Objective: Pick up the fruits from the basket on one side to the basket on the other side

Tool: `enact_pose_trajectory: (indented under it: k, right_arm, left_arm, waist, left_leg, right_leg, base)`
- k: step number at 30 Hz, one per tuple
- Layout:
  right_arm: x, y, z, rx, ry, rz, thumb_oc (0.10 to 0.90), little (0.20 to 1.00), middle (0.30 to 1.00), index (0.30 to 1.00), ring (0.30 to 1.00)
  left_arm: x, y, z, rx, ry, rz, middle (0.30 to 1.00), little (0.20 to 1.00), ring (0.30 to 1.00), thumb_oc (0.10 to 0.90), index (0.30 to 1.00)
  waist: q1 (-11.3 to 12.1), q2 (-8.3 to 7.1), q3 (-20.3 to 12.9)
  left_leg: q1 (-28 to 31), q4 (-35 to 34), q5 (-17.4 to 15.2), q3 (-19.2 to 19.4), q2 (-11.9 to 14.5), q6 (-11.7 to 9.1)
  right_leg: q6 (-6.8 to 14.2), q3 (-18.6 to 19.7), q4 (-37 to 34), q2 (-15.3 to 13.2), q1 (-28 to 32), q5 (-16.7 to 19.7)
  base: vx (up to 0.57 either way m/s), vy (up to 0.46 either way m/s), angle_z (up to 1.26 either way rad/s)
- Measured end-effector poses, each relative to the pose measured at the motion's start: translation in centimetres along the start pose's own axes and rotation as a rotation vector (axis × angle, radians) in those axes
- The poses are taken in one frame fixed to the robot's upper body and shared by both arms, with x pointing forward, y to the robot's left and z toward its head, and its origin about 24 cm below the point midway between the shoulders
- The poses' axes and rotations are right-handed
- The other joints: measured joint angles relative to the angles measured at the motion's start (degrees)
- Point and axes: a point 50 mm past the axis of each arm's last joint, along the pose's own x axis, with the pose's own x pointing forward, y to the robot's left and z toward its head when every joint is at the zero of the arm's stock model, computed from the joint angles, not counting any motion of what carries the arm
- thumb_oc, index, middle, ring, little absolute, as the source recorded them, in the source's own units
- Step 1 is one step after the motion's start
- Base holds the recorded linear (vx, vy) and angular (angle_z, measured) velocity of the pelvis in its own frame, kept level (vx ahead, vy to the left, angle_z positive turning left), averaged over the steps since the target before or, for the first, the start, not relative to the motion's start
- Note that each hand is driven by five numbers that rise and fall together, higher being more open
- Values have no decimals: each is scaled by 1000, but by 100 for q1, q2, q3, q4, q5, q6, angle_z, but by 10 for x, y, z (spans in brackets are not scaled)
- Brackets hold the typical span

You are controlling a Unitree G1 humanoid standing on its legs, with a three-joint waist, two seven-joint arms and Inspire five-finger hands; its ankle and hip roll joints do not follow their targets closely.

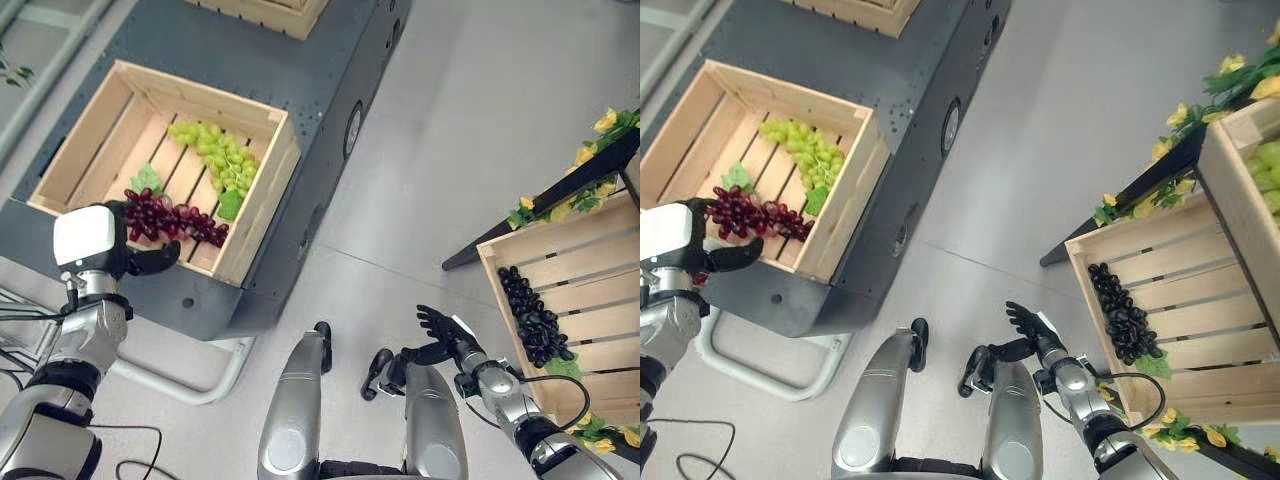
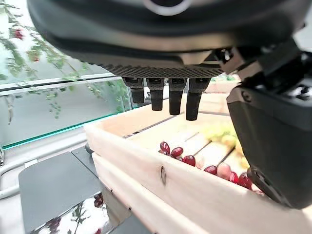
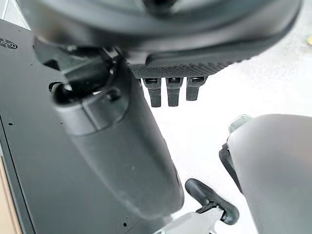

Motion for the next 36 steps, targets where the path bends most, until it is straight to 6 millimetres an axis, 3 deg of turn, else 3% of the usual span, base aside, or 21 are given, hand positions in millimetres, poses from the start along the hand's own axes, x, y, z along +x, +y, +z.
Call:
enact_pose_trajectory:
  k: [14,20,28,36]
  right_arm:
    - [2,-8,7,-27,-16,-10,800,900,900,900,900]
    - [4,-7,10,-43,-19,0,800,900,900,900,900]
    - [3,-7,7,-47,-8,9,800,900,900,900,900]
    - [5,-7,11,-50,-17,21,800,900,900,900,900]
  left_arm:
    - [29,46,14,331,-178,118,900,900,900,800,900]
    - [43,71,22,536,-265,156,900,900,900,800,900]
    - [50,87,44,741,-393,77,900,900,900,800,900]
    - [55,89,49,759,-385,-32,900,900,900,800,900]
  waist:
    - [-14,-132,9]
    - [-10,-338,2]
    - [-21,-414,-4]
    - [-118,-415,-4]
  left_leg:
    - [-613,457,-98,-122,8,57]
    - [-758,607,-158,-207,11,70]
    - [-862,670,-196,-240,8,83]
    - [-1033,779,-241,-236,10,128]
  right_leg:
    - [41,-88,326,-33,-455,-91]
    - [28,-150,405,-45,-526,-124]
    - [40,-166,411,-49,-584,-141]
    - [64,-173,453,-53,-721,-114]
  base:
    - [3,19,3]
    - [28,-4,4]
    - [37,7,1]
    - [12,15,0]
